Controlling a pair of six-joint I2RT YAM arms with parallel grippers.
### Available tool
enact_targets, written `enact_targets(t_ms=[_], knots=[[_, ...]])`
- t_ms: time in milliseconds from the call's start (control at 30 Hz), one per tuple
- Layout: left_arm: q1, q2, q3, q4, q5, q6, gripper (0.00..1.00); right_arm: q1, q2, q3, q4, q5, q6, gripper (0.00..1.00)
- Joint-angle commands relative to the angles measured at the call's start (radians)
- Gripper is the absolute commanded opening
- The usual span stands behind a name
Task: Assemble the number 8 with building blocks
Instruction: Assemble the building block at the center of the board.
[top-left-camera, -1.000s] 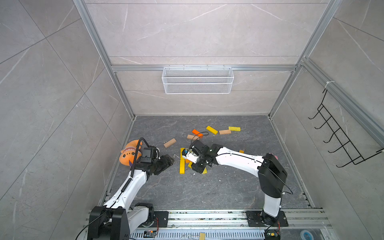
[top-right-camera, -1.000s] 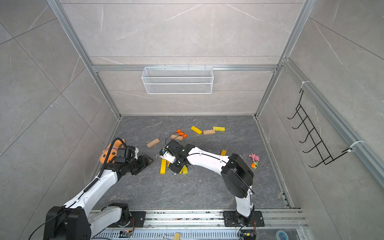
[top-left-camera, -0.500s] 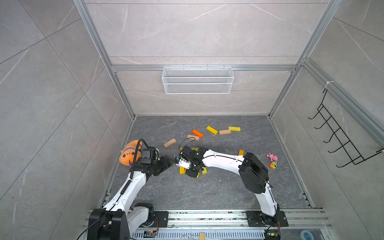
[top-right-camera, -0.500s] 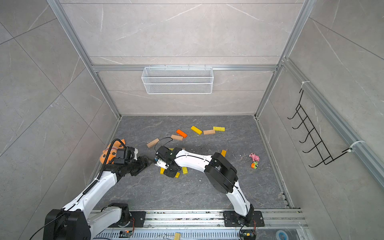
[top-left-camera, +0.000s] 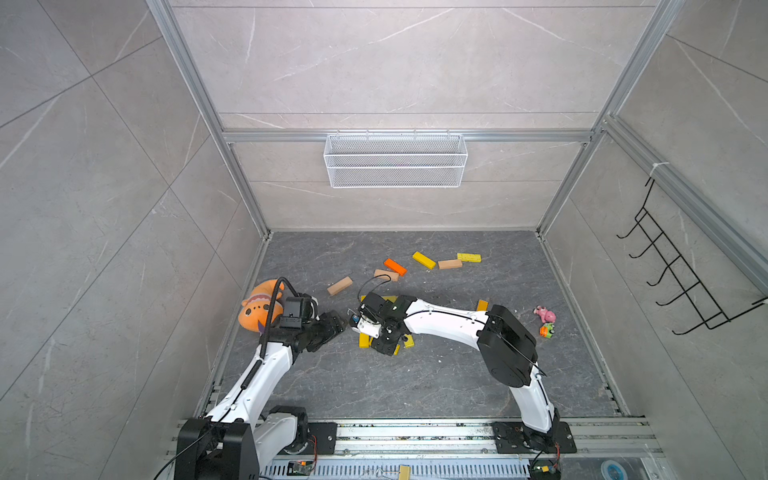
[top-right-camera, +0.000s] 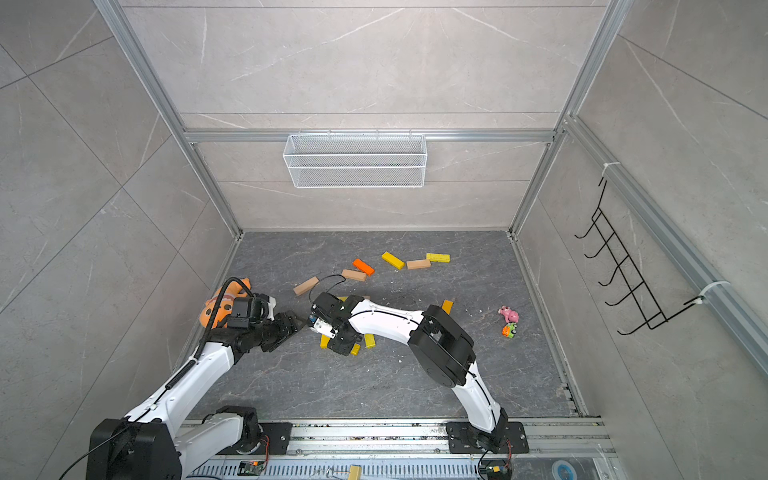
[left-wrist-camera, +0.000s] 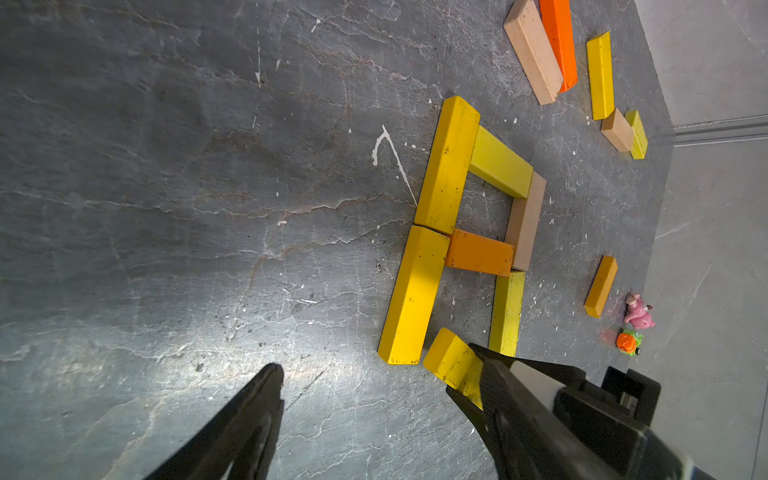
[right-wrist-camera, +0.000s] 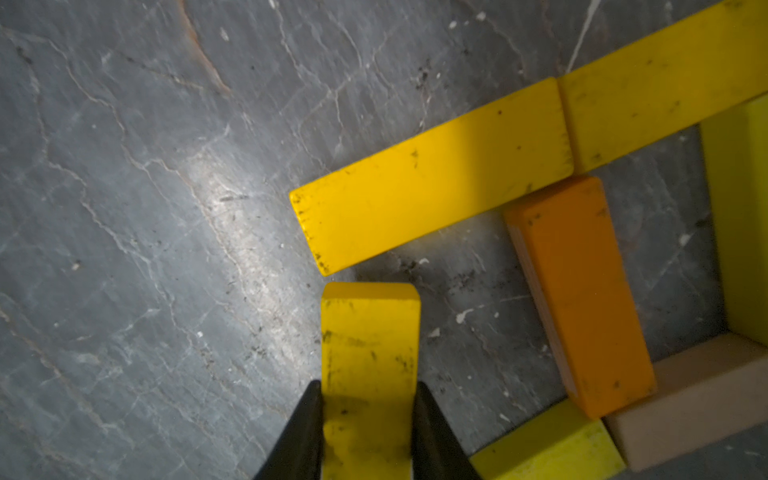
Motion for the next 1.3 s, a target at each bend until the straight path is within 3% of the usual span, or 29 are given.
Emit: enact_targets(t_ms=[0, 233, 433, 500, 733, 933, 1100, 1267], knots=[[0.008, -0.014, 0.010, -0.013, 0.026, 0.008, 0.78, 0.004, 0.037, 0.001, -0.003, 0.016, -0.014, 0.28], [0.008, -0.013, 0.009, -0.013, 0.026, 0.009, 0.78, 0.005, 0.053, -0.001, 0.011, 0.026, -0.006, 0.34], [0.008, -0.010, 0.008, -0.012, 0.029, 0.010, 0.78, 0.004, 0.018, -0.030, 0.034, 0.034, 0.001, 0.59], [0.009, -0.011, 0.008, -0.011, 0.029, 0.009, 0.78, 0.004, -0.014, -0.055, 0.052, 0.029, 0.014, 0.62], [0.007, 0.004, 0.017, -0.019, 0.035, 0.031, 0.78, 0.005, -0.201, -0.224, 0.179, -0.014, 0.163, 0.62], [0.007, 0.022, 0.018, 0.003, 0.050, 0.031, 0.78, 0.037, -0.372, -0.437, 0.320, 0.097, 0.484, 0.53], [0.008, 0.043, 0.034, 0.006, 0.060, 0.041, 0.78, 0.087, -0.419, -0.533, 0.384, 0.198, 0.764, 0.50], [0.009, 0.047, 0.043, 0.003, 0.061, 0.045, 0.78, 0.118, -0.377, -0.537, 0.399, 0.259, 0.857, 0.47]])
